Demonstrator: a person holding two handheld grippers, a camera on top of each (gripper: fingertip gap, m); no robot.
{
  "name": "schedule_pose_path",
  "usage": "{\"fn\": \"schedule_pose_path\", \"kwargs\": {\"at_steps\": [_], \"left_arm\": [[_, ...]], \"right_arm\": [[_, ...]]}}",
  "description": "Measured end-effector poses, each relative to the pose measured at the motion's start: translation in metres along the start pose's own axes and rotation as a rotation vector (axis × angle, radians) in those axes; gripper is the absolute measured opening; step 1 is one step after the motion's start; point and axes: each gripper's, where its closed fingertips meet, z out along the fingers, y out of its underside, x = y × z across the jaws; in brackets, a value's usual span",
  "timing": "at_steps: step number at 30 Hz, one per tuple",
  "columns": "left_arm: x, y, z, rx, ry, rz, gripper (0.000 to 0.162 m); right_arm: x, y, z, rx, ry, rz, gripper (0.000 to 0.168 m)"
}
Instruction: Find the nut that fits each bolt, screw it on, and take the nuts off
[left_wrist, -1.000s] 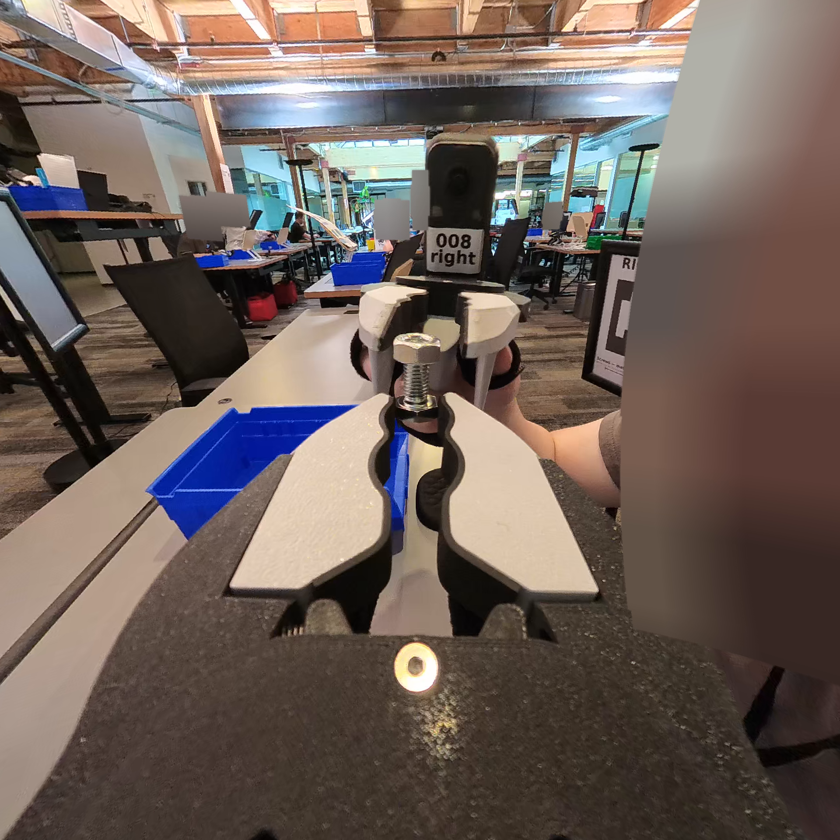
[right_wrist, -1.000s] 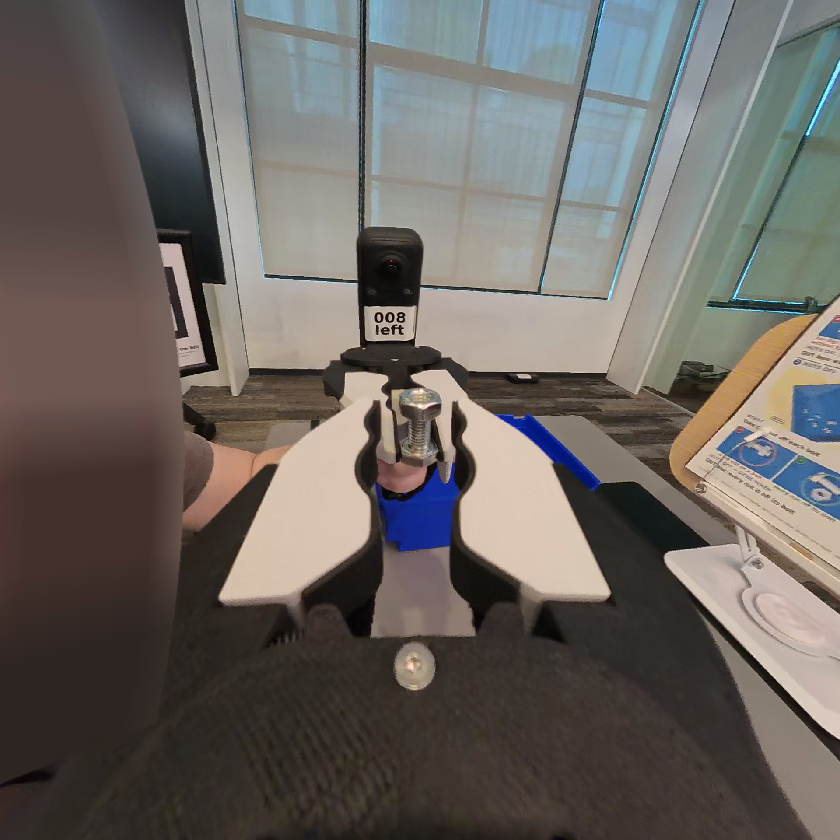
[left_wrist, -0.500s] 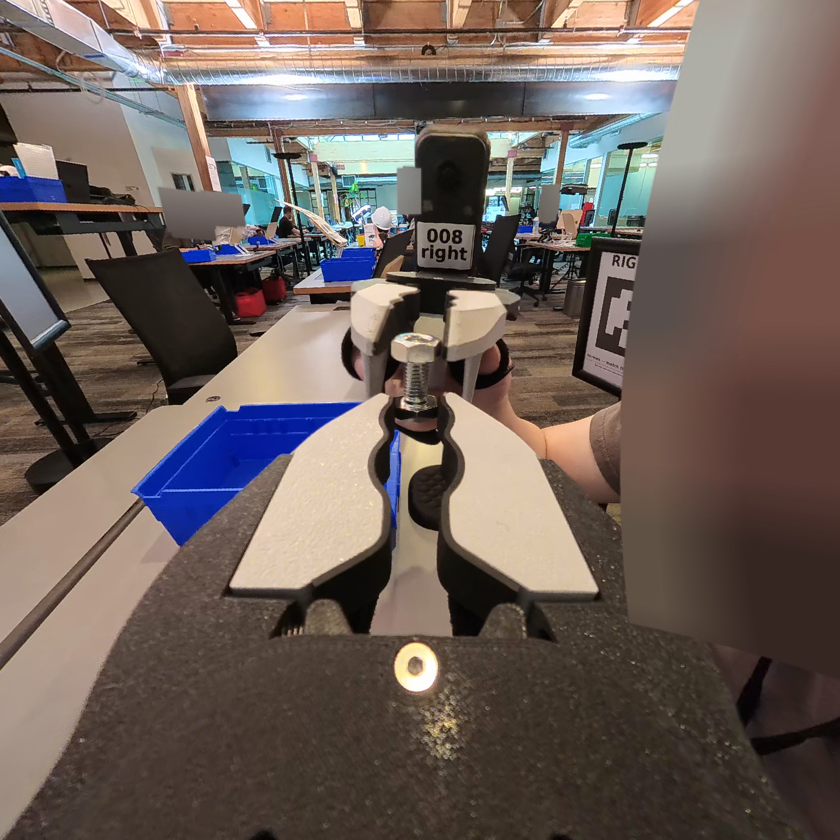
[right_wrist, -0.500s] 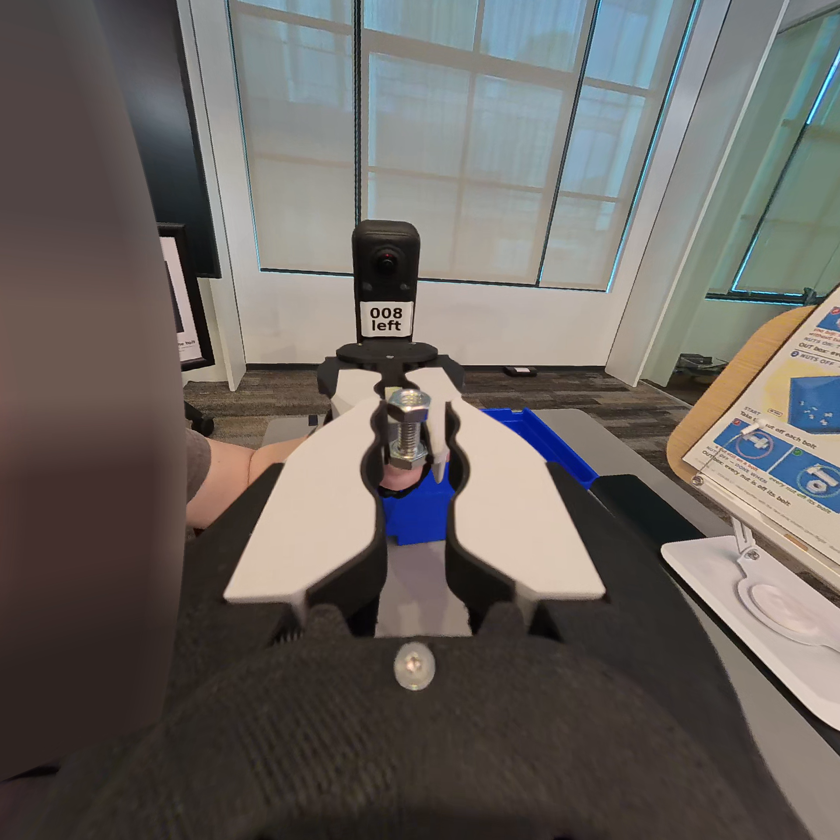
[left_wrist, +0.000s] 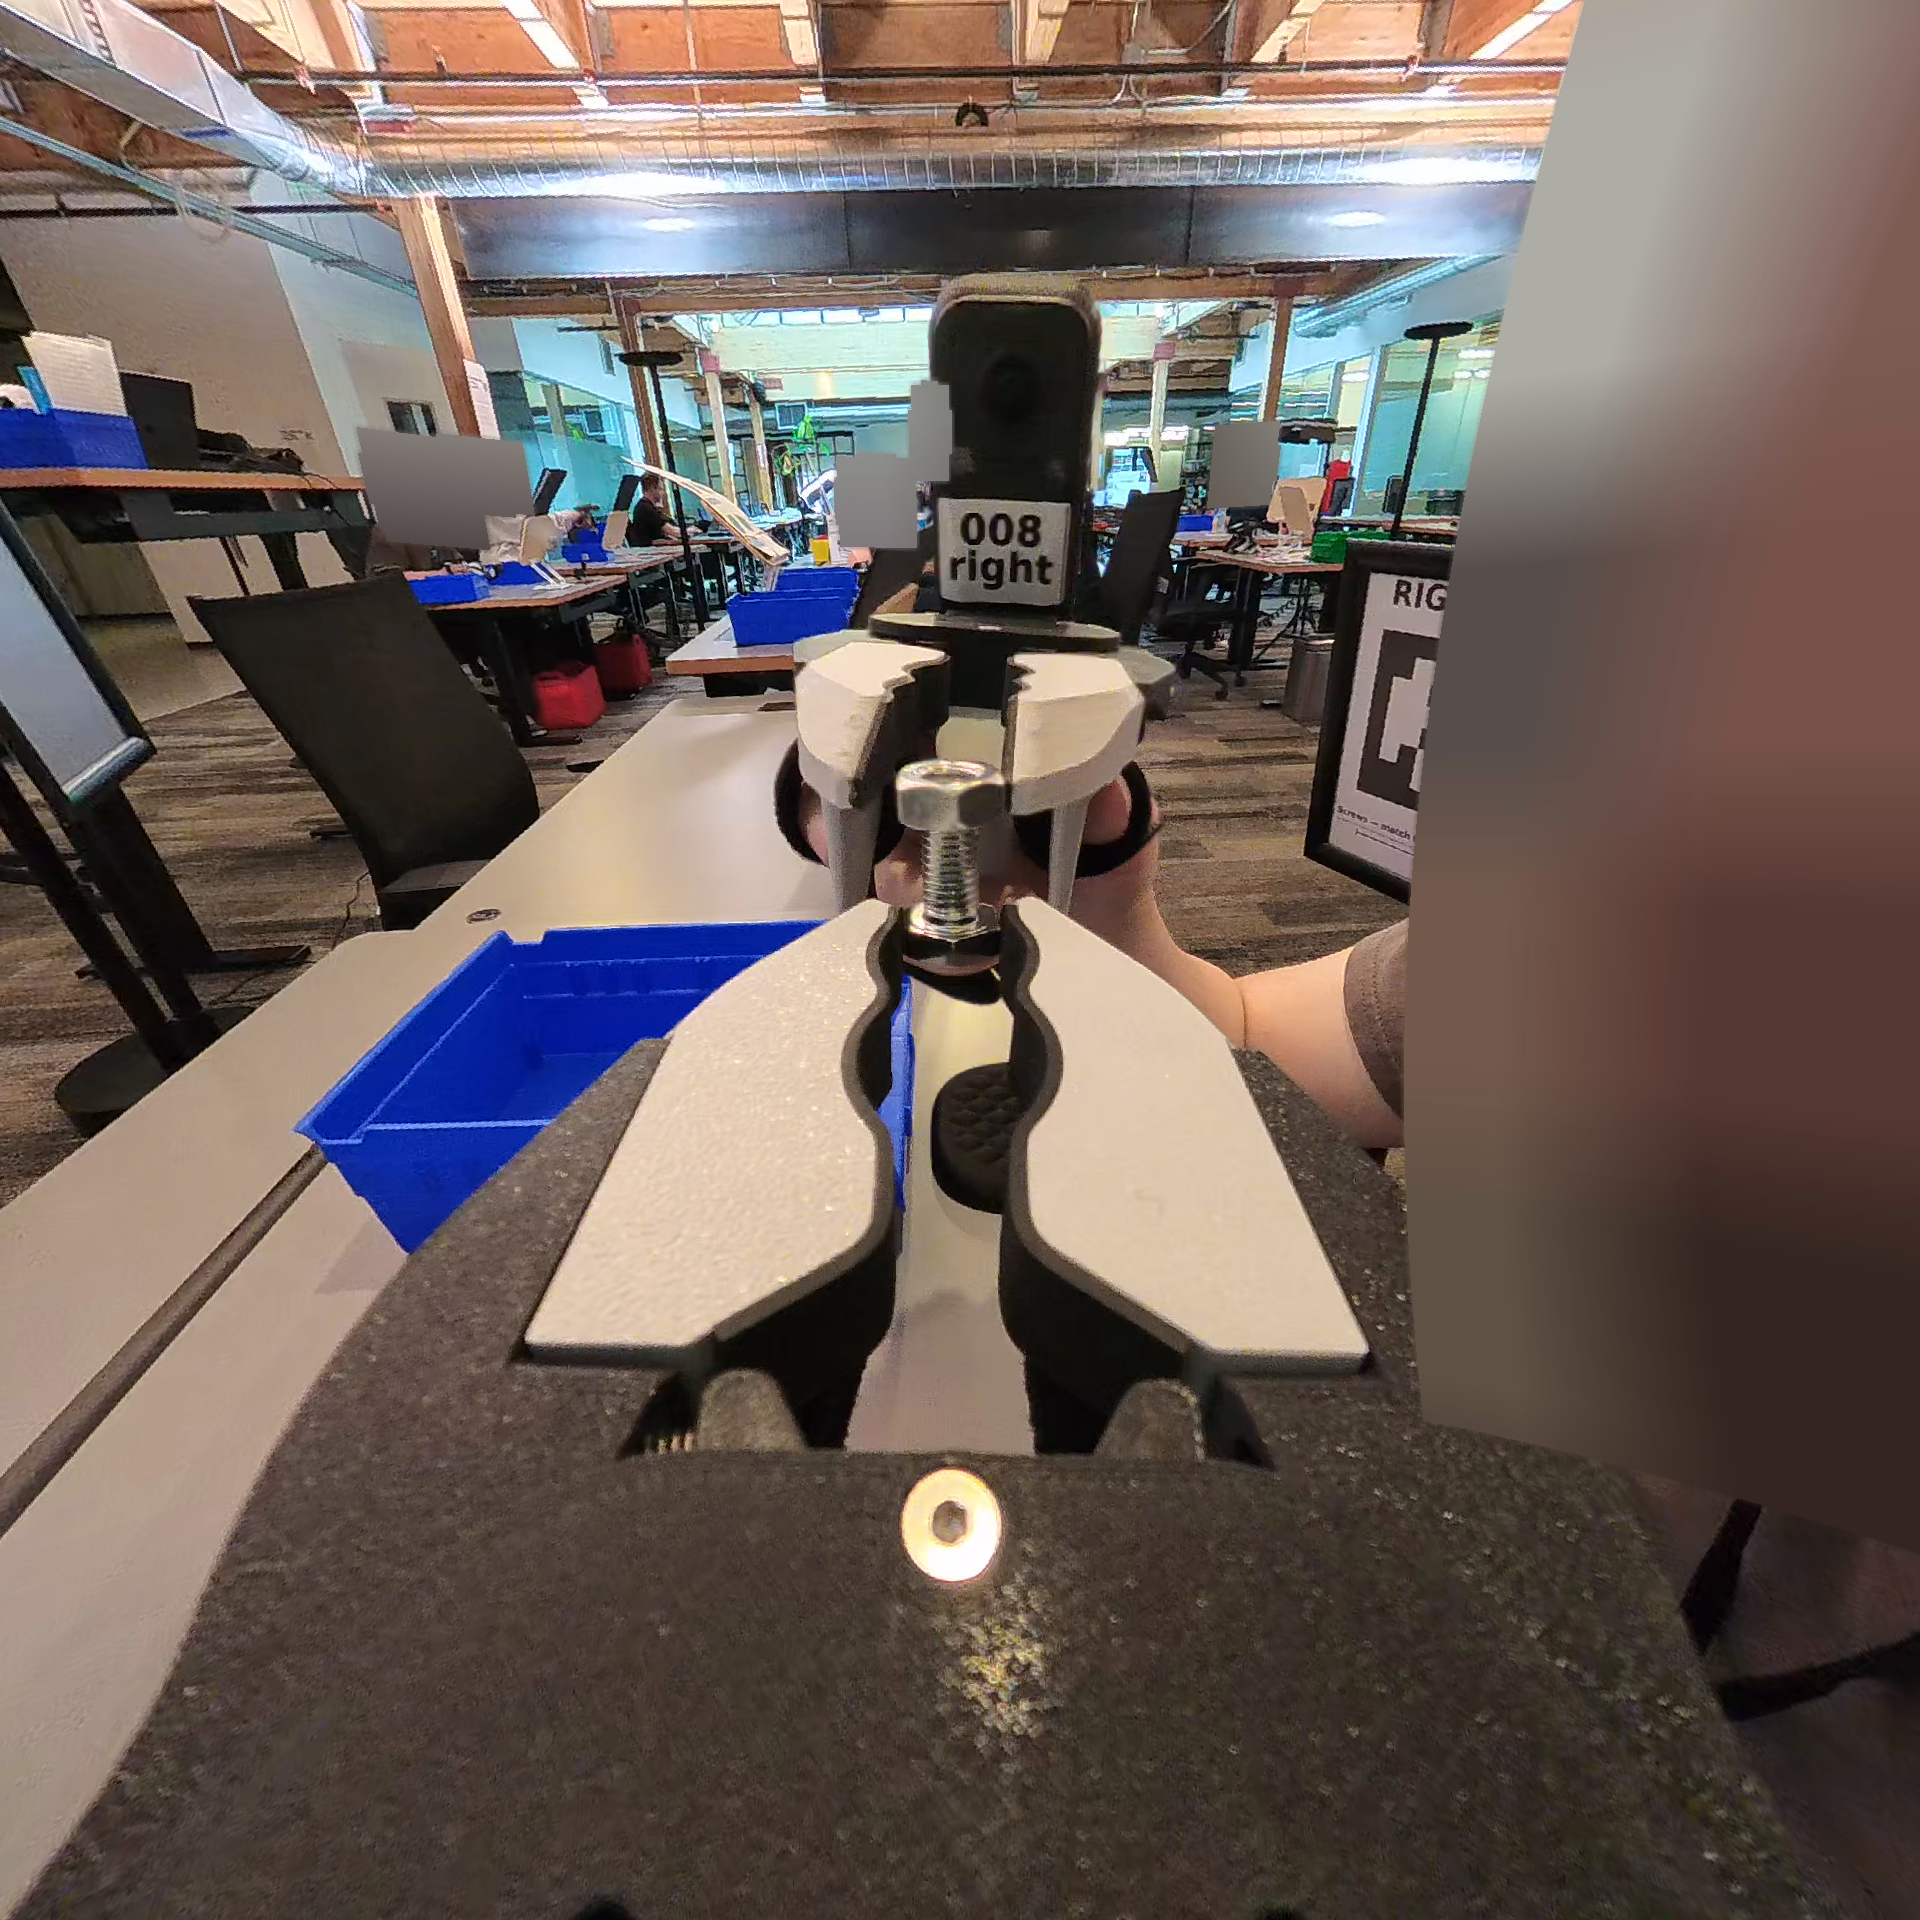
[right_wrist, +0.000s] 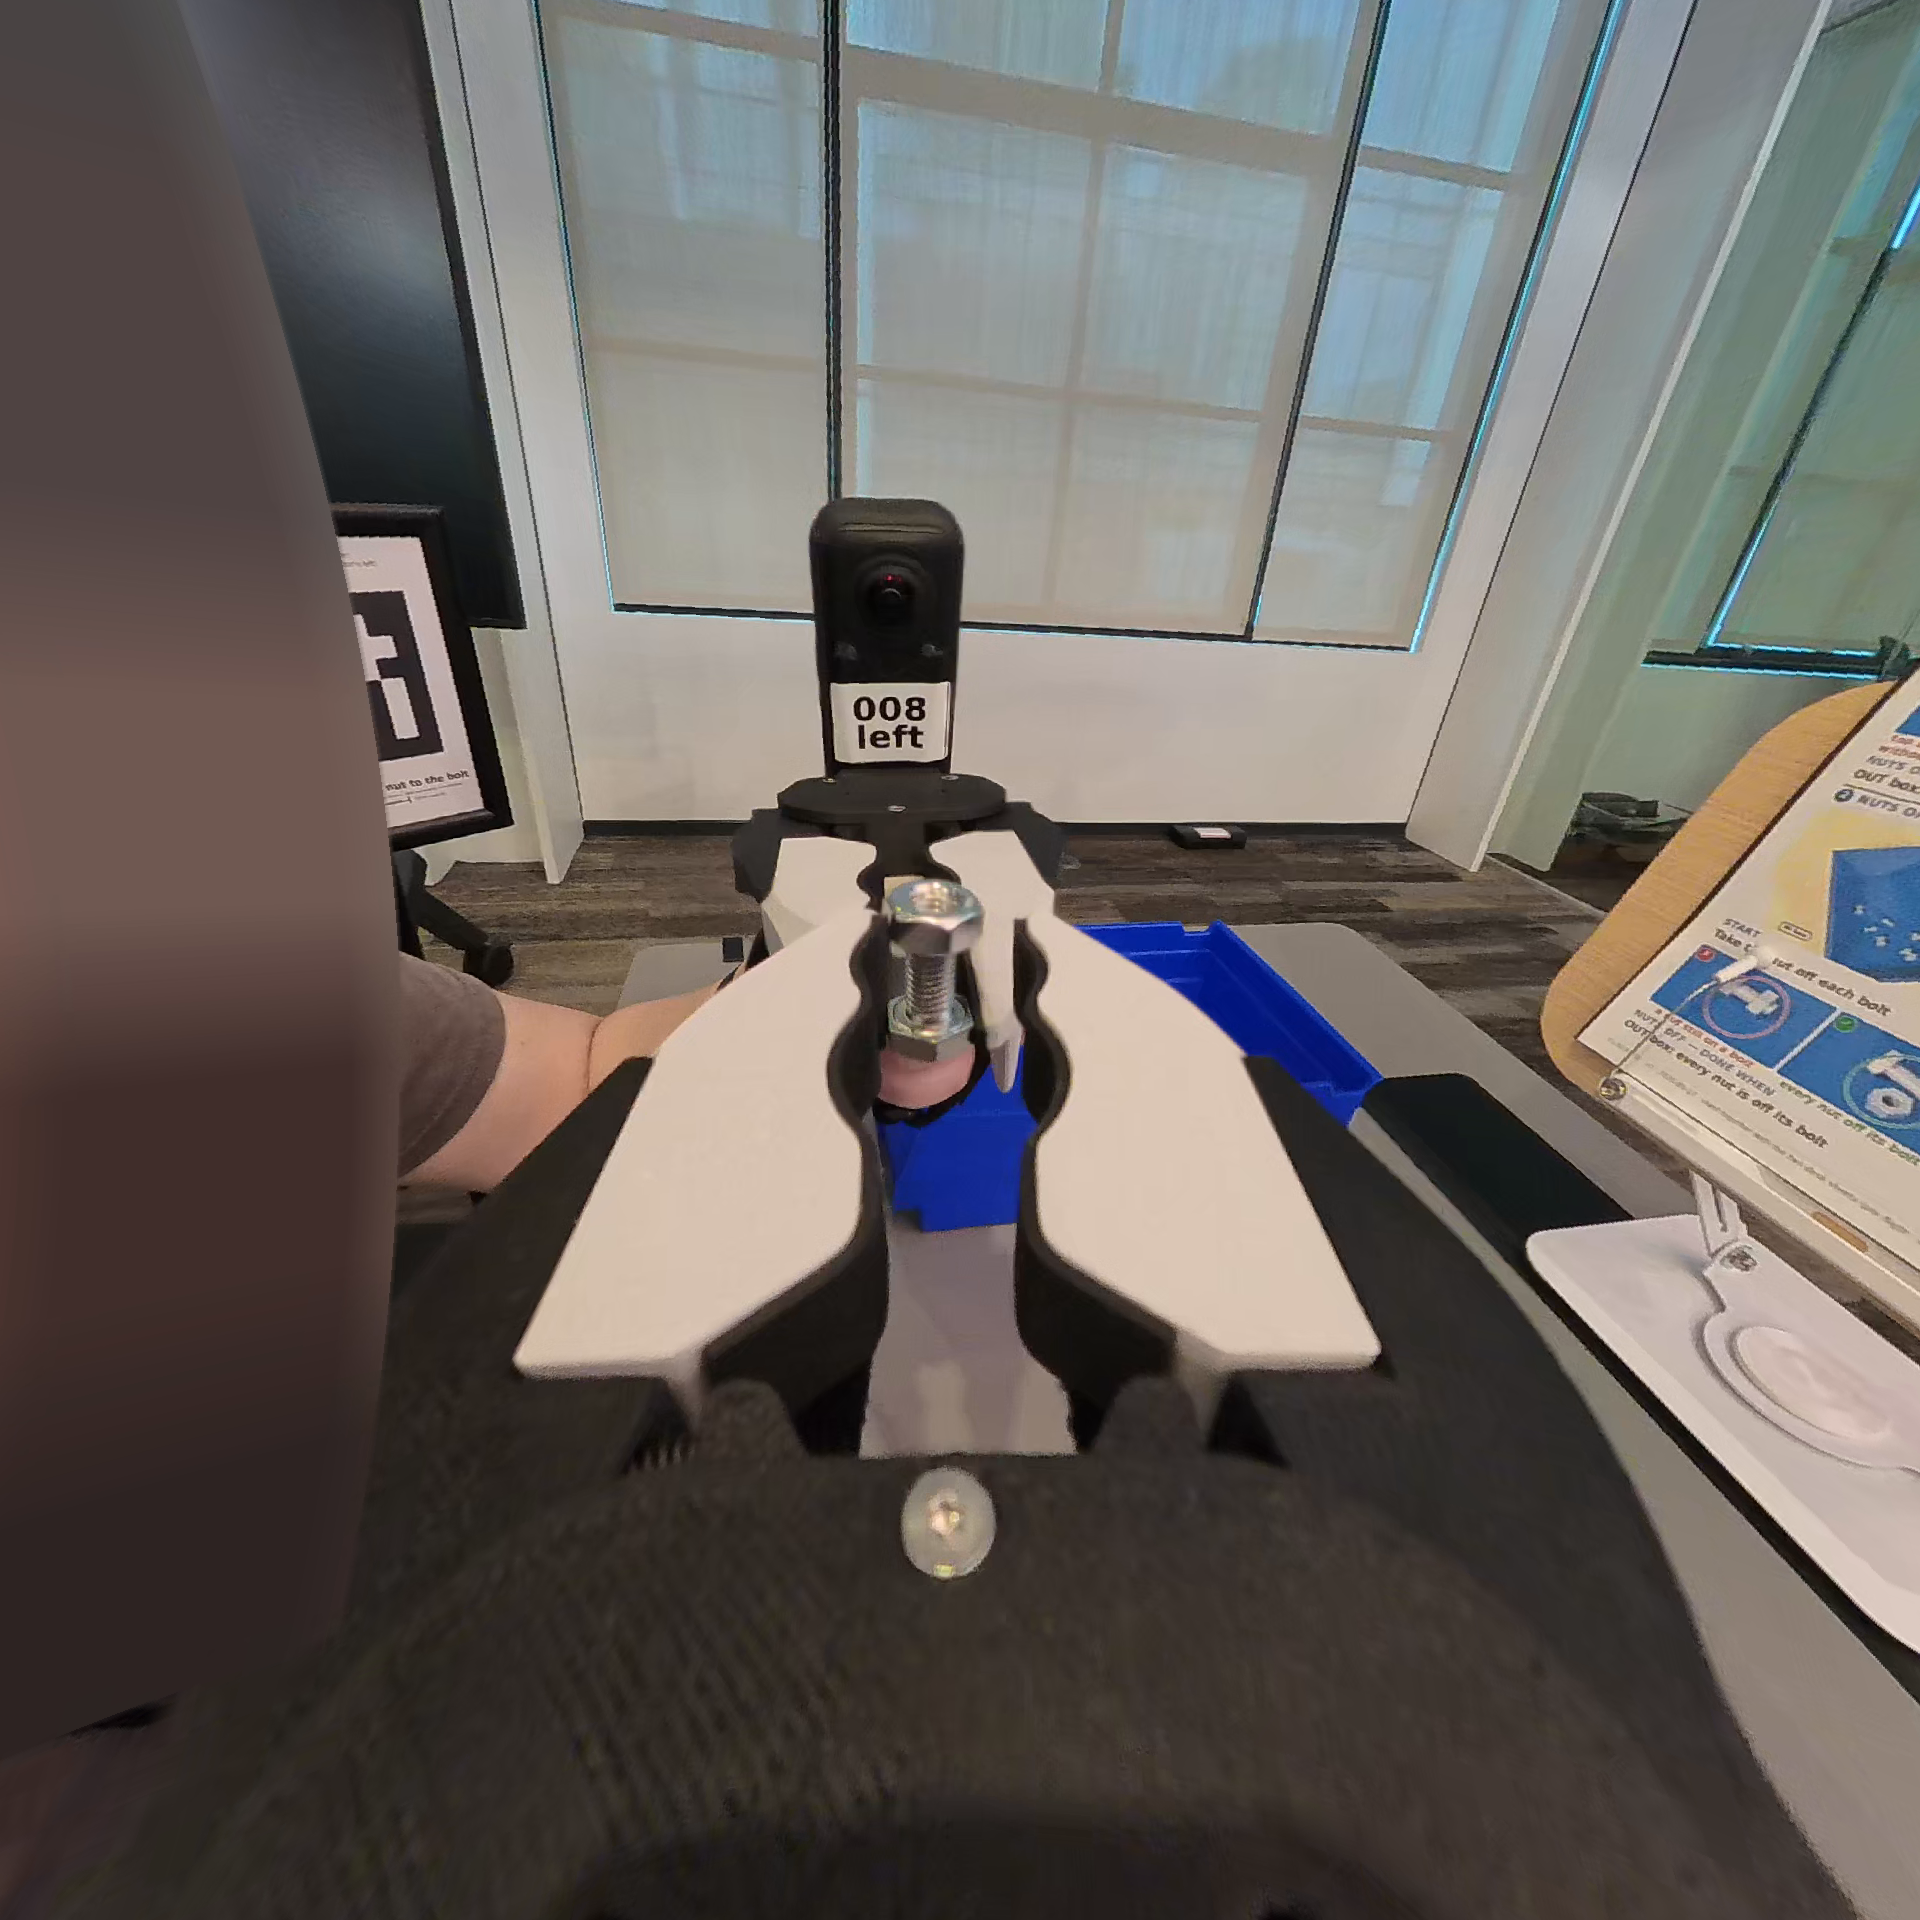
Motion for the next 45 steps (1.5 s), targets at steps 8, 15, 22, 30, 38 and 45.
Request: {"fn": "schedule_pose_path", "kwargs": {"at_steps": [8,15,22,30,38,45], "left_arm": [[0.000,0.001,0.000,-0.001,0.002,-0.002,0.017],[0.001,0.001,0.001,-0.005,0.004,0.000,0.017],[0.003,0.003,0.002,-0.013,0.016,0.002,0.017],[-0.008,-0.004,-0.011,-0.005,-0.034,0.011,0.017],[-0.020,-0.015,-0.026,0.028,-0.066,0.015,0.017],[-0.017,-0.009,-0.019,0.004,-0.052,0.022,0.017]], "right_arm": [[-0.004,-0.001,0.001,0.001,-0.009,-0.002,0.021],[-0.004,0.000,0.001,0.000,-0.012,0.008,0.019],[-0.005,-0.006,-0.003,0.043,-0.071,0.050,0.019],[0.076,0.006,-0.089,-0.226,0.268,-0.131,0.019],[0.190,0.149,-0.207,-0.479,0.677,0.321,0.019],[0.176,0.273,-0.240,-0.929,0.720,0.405,0.021]]}}
